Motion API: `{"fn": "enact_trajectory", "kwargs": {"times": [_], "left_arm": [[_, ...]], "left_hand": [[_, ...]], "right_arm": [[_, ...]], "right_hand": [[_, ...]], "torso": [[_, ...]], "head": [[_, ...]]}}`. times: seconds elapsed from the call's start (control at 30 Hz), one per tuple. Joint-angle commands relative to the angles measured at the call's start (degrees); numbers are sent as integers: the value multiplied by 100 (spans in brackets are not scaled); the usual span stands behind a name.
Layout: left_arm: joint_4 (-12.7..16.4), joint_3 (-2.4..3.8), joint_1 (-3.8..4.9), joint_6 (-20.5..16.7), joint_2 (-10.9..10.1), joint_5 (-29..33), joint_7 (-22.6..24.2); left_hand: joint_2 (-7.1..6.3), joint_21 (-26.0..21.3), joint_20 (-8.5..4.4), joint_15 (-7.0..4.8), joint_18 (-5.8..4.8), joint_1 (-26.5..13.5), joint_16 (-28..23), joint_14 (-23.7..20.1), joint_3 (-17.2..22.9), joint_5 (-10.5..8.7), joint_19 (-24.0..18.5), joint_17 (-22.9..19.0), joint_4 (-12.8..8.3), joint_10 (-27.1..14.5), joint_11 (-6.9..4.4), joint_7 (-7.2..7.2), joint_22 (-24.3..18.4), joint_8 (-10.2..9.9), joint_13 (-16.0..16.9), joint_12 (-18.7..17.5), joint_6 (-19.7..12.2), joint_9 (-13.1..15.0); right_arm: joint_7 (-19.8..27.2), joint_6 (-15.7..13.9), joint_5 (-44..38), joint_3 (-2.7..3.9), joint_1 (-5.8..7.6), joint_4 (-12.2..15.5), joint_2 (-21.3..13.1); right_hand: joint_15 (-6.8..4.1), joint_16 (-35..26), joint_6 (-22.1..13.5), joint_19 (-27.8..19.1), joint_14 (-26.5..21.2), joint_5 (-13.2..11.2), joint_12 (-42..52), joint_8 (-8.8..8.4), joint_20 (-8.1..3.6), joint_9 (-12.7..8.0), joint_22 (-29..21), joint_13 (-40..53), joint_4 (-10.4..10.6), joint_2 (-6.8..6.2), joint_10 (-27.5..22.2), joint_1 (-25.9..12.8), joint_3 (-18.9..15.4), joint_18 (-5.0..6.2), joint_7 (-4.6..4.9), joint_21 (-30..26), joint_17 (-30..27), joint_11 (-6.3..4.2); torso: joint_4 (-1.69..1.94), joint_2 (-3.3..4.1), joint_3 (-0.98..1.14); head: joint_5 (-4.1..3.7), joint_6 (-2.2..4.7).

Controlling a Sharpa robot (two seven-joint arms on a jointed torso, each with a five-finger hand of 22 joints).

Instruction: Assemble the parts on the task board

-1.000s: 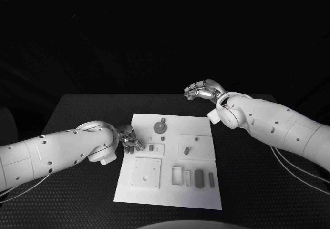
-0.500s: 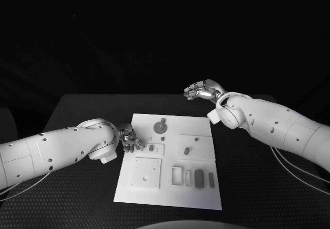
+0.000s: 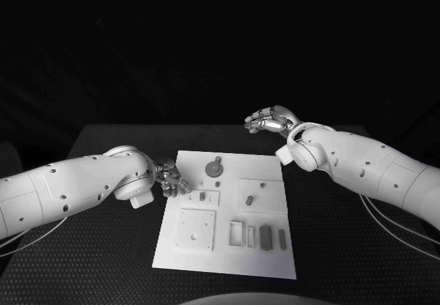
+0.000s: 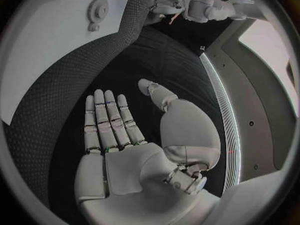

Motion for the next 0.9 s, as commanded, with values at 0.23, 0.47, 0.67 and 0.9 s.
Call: {"fn": "enact_trajectory", "kwargs": {"times": [0.23,0.47,0.67,0.9], "left_arm": [[-374,-1,148,1089,207,666,-339],[-887,-2,246,1718,538,715,-479],[-1207,-9,293,1970,803,547,-534],[-1147,-35,294,1991,948,-186,-473]], "left_hand": [[49,35,-573,15,-82,83,10,1,134,79,-63,-10,-238,126,-65,-7,-5,35,-9,-42,44,45],[71,47,-567,23,-81,71,6,-1,155,141,-79,-13,-298,129,-64,-6,-8,42,-12,-49,47,45],[94,50,-561,31,-81,55,-1,-10,163,160,-95,-17,-329,125,-60,-3,-10,43,-14,-57,39,45],[106,55,-558,35,-79,46,-2,-11,168,171,-101,-17,-350,128,-59,-1,-11,45,-13,-57,36,46]], "right_arm": [[30,89,11,1,-3,-30,37],[27,88,11,1,-3,-54,49],[28,91,11,1,-3,-52,65],[29,89,11,1,-3,-48,68]], "right_hand": [[-8,17,-25,2,-40,30,-23,23,-27,-11,7,4,-11,24,35,-30,-15,-84,122,-24,-9,-14],[-8,17,-26,3,-41,31,-25,23,-27,-12,9,4,-11,24,36,-30,-16,-85,123,-27,-11,-14],[-8,17,-27,3,-42,31,-27,23,-27,-14,11,4,-11,24,35,-31,-17,-86,124,-29,-12,-13],[-8,17,-28,3,-43,31,-29,23,-27,-15,13,4,-11,25,36,-31,-17,-86,125,-32,-13,-13]], "torso": [[-3,0,-4],[0,-1,-9],[-6,0,0],[-3,0,0]], "head": [[9,7],[5,-6],[18,-19],[17,-27]]}}
